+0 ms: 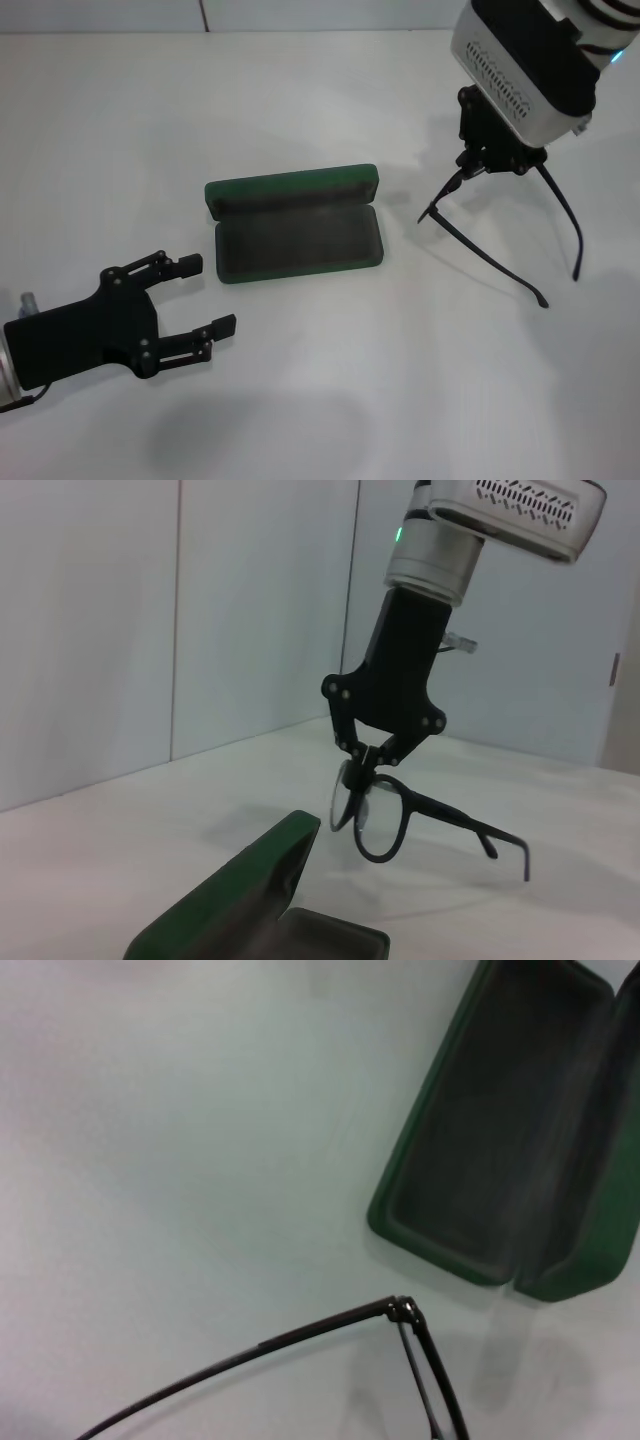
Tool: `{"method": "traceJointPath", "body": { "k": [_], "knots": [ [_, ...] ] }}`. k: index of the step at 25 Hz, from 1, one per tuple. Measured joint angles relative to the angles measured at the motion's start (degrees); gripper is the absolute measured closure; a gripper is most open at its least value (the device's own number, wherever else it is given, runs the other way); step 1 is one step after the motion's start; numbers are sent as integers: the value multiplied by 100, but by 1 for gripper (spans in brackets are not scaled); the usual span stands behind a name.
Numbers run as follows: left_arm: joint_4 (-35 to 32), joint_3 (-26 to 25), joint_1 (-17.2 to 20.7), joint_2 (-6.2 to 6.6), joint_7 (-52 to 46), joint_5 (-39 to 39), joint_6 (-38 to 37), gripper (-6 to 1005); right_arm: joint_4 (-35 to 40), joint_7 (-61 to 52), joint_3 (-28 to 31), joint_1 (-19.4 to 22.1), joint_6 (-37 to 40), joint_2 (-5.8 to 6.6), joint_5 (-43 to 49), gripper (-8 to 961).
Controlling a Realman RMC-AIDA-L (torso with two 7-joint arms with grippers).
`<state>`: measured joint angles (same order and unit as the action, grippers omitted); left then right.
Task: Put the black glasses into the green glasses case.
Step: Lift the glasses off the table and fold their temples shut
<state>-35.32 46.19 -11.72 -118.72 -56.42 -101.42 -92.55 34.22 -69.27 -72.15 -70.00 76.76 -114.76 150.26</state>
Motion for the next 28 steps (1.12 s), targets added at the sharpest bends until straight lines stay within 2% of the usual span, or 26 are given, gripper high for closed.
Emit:
{"method": "traceJointPath", "body": {
  "k": [5, 15, 22, 28],
  "knots": [
    [15, 13, -4, -2, 0, 0, 0, 159, -54, -244, 29, -12, 164, 73, 3, 914],
    [79, 21, -21, -7, 0, -3, 0, 159, -86, -844, 662, -4, 734, 312, -12, 914],
    [78, 22, -18, -20, -57, -7, -5, 160, -154, -1530, 1303, 76, 1054, 384, -11, 914],
    [71, 1, -33, -18, -234, -6, -32, 160, -90, -2109, 1817, 287, 1146, 393, -37, 914]
  ]
}}
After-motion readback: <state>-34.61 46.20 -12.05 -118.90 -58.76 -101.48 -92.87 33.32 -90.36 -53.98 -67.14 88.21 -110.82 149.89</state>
